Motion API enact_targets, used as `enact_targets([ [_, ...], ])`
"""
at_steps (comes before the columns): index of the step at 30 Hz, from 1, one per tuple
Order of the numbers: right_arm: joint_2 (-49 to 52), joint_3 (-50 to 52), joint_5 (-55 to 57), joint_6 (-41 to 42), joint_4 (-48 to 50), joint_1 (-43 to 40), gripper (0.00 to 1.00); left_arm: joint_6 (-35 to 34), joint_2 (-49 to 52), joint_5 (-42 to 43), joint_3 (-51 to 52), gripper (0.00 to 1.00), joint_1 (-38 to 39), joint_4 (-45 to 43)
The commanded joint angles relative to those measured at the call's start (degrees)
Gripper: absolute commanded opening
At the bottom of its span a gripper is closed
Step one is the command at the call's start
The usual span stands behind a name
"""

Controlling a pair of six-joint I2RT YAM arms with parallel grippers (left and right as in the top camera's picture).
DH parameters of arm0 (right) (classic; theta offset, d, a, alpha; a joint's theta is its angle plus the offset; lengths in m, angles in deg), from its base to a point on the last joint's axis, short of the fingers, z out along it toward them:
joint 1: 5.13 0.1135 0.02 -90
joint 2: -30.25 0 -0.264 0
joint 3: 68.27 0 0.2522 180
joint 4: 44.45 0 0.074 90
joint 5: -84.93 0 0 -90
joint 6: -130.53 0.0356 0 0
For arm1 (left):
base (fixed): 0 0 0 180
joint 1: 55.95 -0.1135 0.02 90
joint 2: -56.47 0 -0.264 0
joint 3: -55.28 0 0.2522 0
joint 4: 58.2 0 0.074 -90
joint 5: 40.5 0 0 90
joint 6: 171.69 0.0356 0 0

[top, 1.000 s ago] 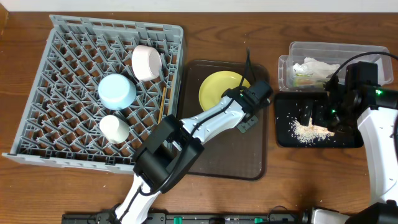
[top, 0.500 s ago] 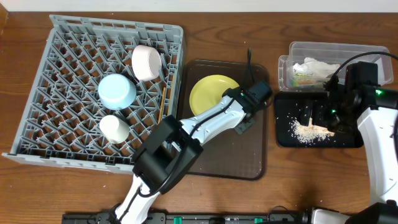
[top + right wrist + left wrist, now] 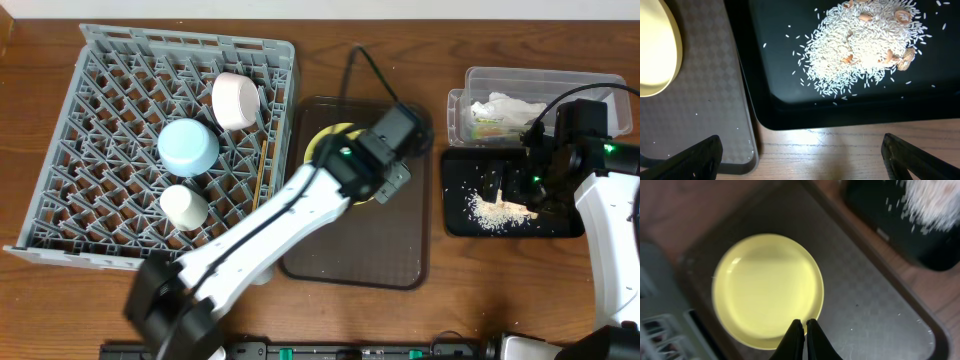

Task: Sort waste into correct bins and load items into the dishwasher

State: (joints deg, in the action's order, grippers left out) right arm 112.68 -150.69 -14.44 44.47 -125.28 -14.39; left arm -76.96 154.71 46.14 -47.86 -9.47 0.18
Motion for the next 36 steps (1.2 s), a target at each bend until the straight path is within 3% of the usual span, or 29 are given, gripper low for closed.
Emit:
enact_targets([
  [1,-0.81,-1.09,-0.13,0.72,-0.20,-0.33,0.99,-0.50,-3.58,1.31,-0.17,0.06,-2.73,0.35],
  [6,-0.81,-1.09,-0.11,0.72,-0.13,-0.33,0.99,-0.52,-3.80,3.15,0.09,0.07,-4.31,0.33],
  [7,-0.81,-1.09,-0.11,0.72,-0.15,-0.33,0.99,-0.52,-3.30,3.15,0.24,0.17,-4.28,0.28],
  [9,-0.81,-1.09,-0.11,0.70,-0.20,-0.33,0.99,-0.52,-1.79,3.15,0.35,0.46,-3.98,0.31],
  [11,-0.81,-1.09,-0.11,0.72,-0.22,-0.33,0.99,-0.50,0.22,3.15,0.39,0.52,-3.61,0.28],
  [16,-0.81,-1.09,-0.09,0.72,-0.44,-0.33,0.99,-0.50,6.32,3.17,0.39,0.58,-2.03,-0.59],
  [36,-0.81,-1.09,-0.09,0.70,-0.50,-0.33,0.99,-0.48,27.98,-2.84,0.39,0.63,0.22,-6.82],
])
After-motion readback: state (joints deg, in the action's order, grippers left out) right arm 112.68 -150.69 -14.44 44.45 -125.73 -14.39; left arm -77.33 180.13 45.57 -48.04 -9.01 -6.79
